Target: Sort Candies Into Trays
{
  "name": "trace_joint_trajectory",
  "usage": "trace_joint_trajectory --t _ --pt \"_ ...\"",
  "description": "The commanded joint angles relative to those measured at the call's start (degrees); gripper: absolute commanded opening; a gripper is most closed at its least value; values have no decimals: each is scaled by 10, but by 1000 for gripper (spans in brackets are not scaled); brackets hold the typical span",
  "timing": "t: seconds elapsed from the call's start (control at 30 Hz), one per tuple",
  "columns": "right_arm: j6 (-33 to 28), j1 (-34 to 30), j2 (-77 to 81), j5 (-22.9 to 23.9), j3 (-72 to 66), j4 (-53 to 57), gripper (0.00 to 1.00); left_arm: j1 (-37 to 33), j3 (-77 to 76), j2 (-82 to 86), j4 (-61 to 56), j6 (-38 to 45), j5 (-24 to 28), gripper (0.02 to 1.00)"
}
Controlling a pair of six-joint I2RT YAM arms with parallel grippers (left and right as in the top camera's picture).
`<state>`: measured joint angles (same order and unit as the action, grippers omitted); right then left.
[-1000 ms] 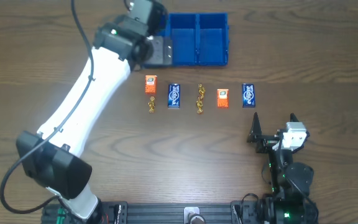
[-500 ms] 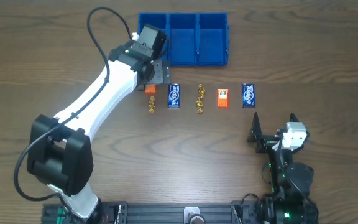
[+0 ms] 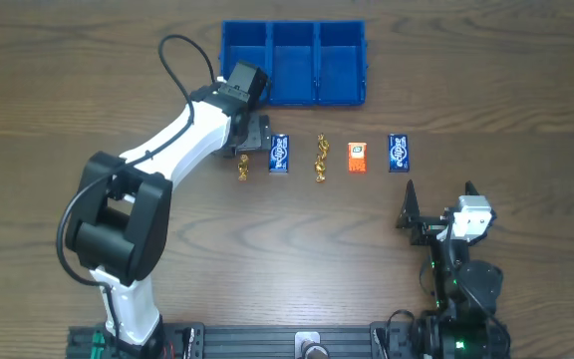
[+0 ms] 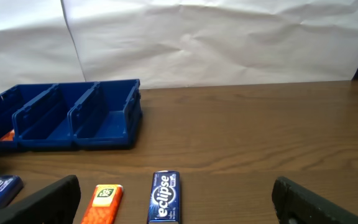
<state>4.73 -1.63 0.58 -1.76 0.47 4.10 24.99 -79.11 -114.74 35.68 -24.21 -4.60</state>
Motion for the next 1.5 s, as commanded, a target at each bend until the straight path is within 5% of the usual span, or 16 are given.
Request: trace_joint_trajectory --t 0.03,1.07,1.3,1.5 --pt "-7 3 -4 0 0 5 998 -6 -1 -2 -5 -2 11 936" --pt "-7 3 -4 0 0 5 998 -15 -1 -39 -50 49 42 860" --pt "-7 3 -4 0 0 5 998 -15 -1 -39 -51 49 42 654" --pt "-7 3 -4 0 0 5 998 -15 -1 -40 -51 49 42 384"
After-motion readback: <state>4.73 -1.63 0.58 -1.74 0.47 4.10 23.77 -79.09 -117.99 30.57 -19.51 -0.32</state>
